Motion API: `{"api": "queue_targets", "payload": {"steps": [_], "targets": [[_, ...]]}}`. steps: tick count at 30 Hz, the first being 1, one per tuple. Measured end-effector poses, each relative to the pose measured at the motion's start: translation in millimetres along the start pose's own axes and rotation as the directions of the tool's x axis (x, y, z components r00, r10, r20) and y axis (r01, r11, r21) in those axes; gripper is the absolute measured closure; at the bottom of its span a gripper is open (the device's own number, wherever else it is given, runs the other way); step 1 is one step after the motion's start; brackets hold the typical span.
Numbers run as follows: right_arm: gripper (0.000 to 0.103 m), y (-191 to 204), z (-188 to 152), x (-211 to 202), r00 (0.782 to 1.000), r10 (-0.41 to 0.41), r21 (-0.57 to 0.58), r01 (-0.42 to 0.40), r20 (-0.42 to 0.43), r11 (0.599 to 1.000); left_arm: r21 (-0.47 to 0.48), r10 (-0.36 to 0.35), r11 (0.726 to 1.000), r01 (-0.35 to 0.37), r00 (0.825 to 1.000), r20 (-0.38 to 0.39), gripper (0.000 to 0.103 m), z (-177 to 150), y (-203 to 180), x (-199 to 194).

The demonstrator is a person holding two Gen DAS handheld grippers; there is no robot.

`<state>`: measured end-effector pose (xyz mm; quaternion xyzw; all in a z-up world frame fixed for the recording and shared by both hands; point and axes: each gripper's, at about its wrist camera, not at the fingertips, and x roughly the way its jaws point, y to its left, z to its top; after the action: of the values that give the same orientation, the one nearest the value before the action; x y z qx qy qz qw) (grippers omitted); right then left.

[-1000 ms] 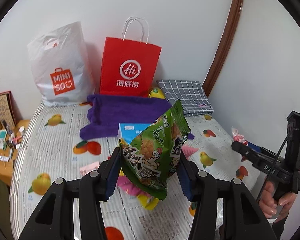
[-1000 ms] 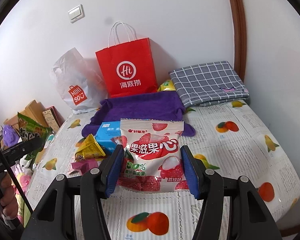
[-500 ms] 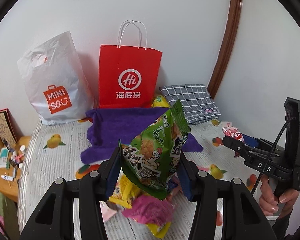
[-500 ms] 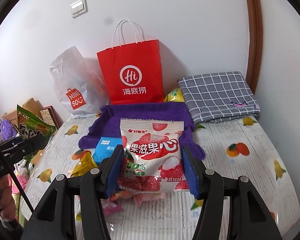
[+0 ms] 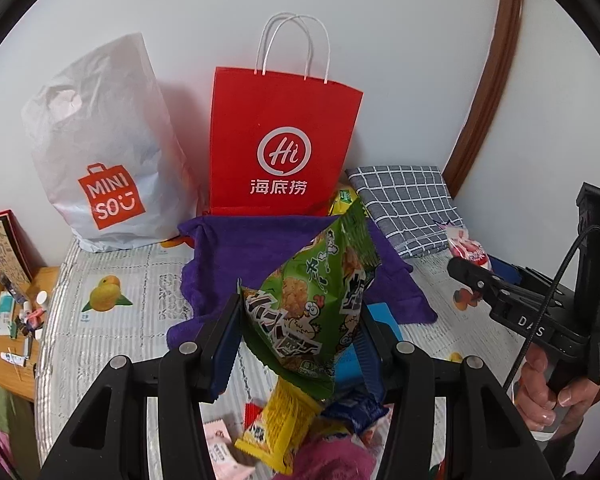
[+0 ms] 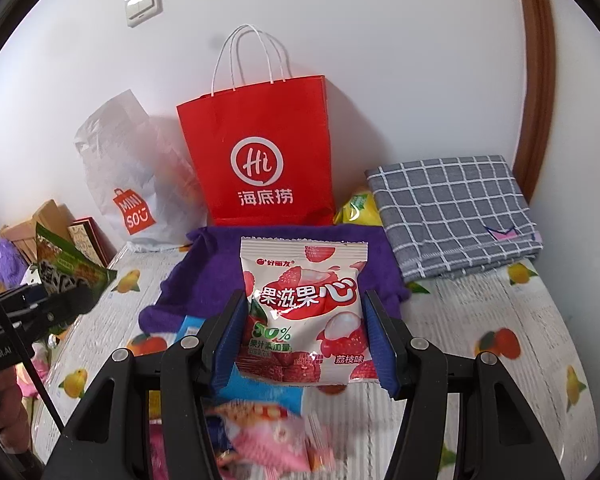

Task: Organize snacks
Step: 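Carry the lychee packet in the right tool while the left tool carries the green bag over the purple towel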

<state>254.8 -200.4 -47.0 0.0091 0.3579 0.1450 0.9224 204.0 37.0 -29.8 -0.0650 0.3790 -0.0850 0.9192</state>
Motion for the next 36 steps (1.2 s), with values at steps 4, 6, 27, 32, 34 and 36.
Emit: {"api": "queue_targets", "payload": {"steps": [4, 6, 27, 32, 34, 36], "targets": [[0.046, 1.8, 12.1, 21.8, 0.999, 0.031, -0.007, -0.031, -0.014, 0.999, -0.002, 0.001, 1.0, -0.001, 1.0, -0.03, 0.053, 11.0, 0.4, 19.6], [0.046, 2.7, 18.5, 31.5, 0.999, 0.046, -0.013, -0.047, -0.02, 0.999, 0.005, 0.005, 1.0, -0.004, 0.999, -0.041, 0.053, 17.0, -0.1, 29.5], [0.046, -15.4, 64.8, 121.2, 0.991, 0.075, -0.009, -0.076, -0.11, 0.997, 0.026, 0.061, 0.998, -0.058, 0.99, -0.127, 0.053, 60.9, 21.2, 107.0], [0.046, -24.4, 55.2, 145.8, 0.986, 0.045, -0.028, -0.05, -0.159, 0.998, 0.05, 0.068, 0.997, -0.061, 0.986, -0.153, 0.053, 60.5, 25.7, 126.4], [0.046, -27.6, 51.3, 153.4, 0.984, 0.036, -0.04, -0.043, -0.172, 0.998, 0.06, 0.074, 0.996, -0.065, 0.984, -0.162, 0.053, 60.2, 28.7, 134.0], [0.046, -30.8, 48.7, 161.5, 0.982, 0.022, -0.047, -0.031, -0.188, 0.998, 0.065, 0.083, 0.995, -0.073, 0.982, -0.169, 0.053, 59.6, 32.6, 140.8]]}}
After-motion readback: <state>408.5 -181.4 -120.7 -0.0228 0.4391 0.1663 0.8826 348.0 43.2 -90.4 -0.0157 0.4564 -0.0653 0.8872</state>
